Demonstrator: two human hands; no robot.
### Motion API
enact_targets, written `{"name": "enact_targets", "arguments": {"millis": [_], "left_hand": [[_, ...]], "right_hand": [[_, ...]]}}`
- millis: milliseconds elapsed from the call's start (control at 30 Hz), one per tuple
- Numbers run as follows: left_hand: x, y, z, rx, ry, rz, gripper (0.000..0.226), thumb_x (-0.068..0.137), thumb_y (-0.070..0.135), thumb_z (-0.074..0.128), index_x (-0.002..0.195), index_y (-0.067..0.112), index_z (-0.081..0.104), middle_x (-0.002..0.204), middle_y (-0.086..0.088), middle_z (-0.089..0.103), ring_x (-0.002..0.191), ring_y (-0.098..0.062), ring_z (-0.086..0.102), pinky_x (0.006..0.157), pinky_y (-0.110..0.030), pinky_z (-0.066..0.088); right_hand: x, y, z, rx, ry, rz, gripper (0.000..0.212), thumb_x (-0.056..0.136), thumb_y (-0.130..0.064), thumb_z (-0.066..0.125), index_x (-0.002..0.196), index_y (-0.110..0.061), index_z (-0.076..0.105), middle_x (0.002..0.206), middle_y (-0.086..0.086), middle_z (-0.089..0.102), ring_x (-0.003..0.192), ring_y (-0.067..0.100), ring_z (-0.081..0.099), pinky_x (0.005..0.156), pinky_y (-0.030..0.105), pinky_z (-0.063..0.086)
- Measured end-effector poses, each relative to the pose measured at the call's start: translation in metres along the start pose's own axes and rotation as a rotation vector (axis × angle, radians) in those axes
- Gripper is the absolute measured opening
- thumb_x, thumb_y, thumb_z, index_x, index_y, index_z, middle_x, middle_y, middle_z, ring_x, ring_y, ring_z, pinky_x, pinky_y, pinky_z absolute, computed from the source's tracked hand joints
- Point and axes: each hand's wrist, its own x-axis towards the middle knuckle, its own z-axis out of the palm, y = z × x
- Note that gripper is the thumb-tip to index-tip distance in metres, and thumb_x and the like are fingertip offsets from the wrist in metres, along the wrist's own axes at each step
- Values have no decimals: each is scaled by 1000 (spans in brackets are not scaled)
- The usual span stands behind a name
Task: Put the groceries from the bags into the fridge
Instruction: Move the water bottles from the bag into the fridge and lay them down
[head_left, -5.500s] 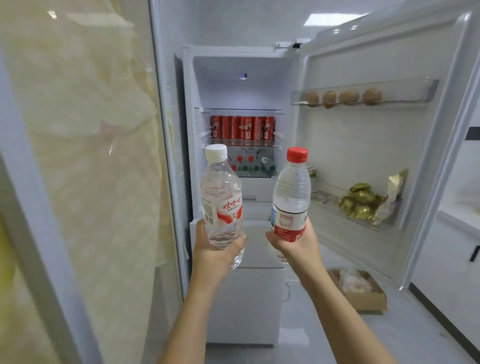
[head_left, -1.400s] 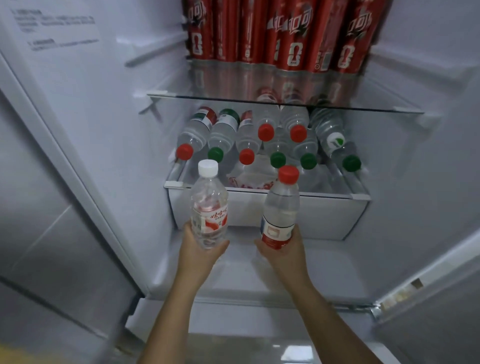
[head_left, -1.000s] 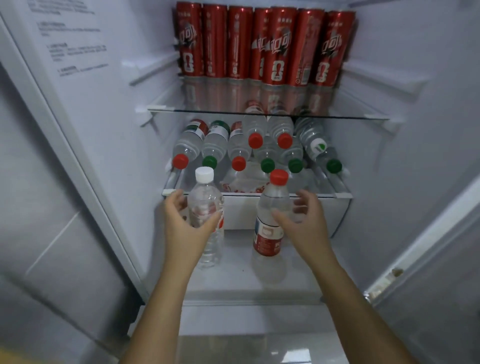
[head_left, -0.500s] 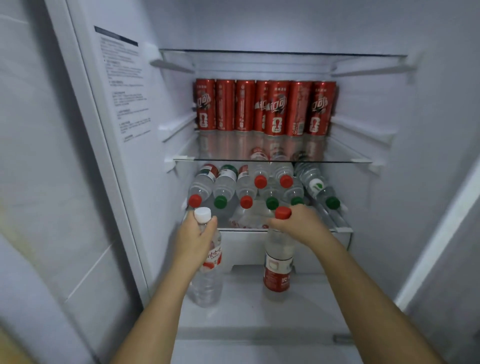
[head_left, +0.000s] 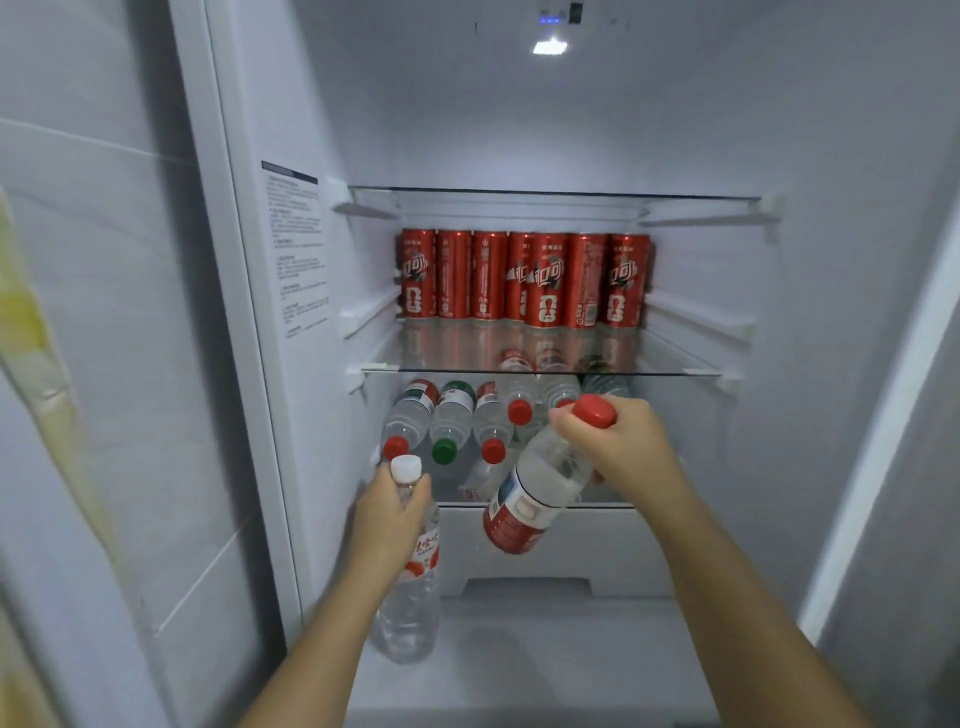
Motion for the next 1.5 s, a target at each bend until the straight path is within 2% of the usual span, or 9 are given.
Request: {"name": "enact_targets", "arguments": {"millis": [133, 300, 467, 567, 667, 767, 900, 1167, 1500], "left_hand": [[-1, 3, -2, -66, -17, -11, 17, 95, 37, 56, 104, 23, 53, 88, 1, 63, 83, -15, 64, 68, -32, 52], [-2, 3, -3, -90, -35, 4, 18, 96, 33, 56, 106, 18, 51, 90, -1, 62, 82, -14, 61, 65, -27, 46], [1, 1, -3, -122, -42, -8, 18, 95, 32, 57, 103, 17, 51, 88, -2, 62, 85, -18, 62, 67, -29, 47], [1, 2, -4, -128, -39, -1, 17, 96, 31, 57, 104, 17, 51, 87, 1, 61, 83, -15, 61, 64, -27, 44], [1, 3, -4, -114, -53, 2, 17, 96, 31, 56, 106, 19, 50, 90, 2, 62, 83, -13, 61, 66, -27, 45], [3, 2, -4, -92, -40, 11, 21, 95, 32, 57, 109, 16, 51, 93, -1, 63, 86, -17, 61, 70, -28, 44], [4, 1, -4, -101, -67, -8, 25, 95, 33, 57, 114, 17, 51, 98, -2, 63, 92, -19, 62, 75, -31, 49], [7, -2, -2, -113, -74, -16, 27, 95, 35, 57, 115, 20, 50, 99, -1, 63, 94, -19, 62, 78, -34, 51], [9, -3, 0, -130, -58, -11, 30, 95, 31, 57, 120, 18, 50, 100, -4, 62, 96, -22, 62, 79, -34, 51]], "right_hand": [[-12, -21, -1, 171, 109, -135, 2, 81, -21, 74, 80, -22, 76, 71, -10, 72, 68, 4, 65, 67, 29, 56], [-16, -13, 21, 163, 180, -308, 21, 78, -19, 79, 97, -26, 75, 93, -16, 73, 92, -1, 67, 84, 20, 54], [-7, 19, 54, -69, 169, -527, 31, 76, -22, 83, 104, -14, 74, 91, -8, 69, 81, -8, 60, 79, 2, 43], [-3, 29, 75, -253, 191, -688, 33, 80, -37, 76, 104, -14, 73, 80, -5, 65, 69, 4, 55, 67, 10, 47], [11, 32, 92, -456, 206, -805, 37, 74, -34, 83, 105, -14, 73, 81, -2, 69, 70, 13, 63, 67, 19, 52], [30, 35, 104, -659, 137, -754, 45, 70, -30, 88, 109, -16, 72, 86, 1, 72, 75, 20, 69, 76, 37, 55], [49, 37, 110, -842, -76, -577, 51, 89, -30, 68, 136, -19, 54, 122, 3, 66, 109, 23, 63, 104, 41, 37], [81, 31, 132, -1050, -137, -556, 44, 93, -31, 57, 134, -16, 51, 122, 4, 66, 104, 23, 63, 95, 36, 36], [109, 37, 142, -1142, -165, -519, 34, 93, -34, 57, 117, -11, 53, 94, 3, 71, 88, 24, 67, 91, 36, 38]]}}
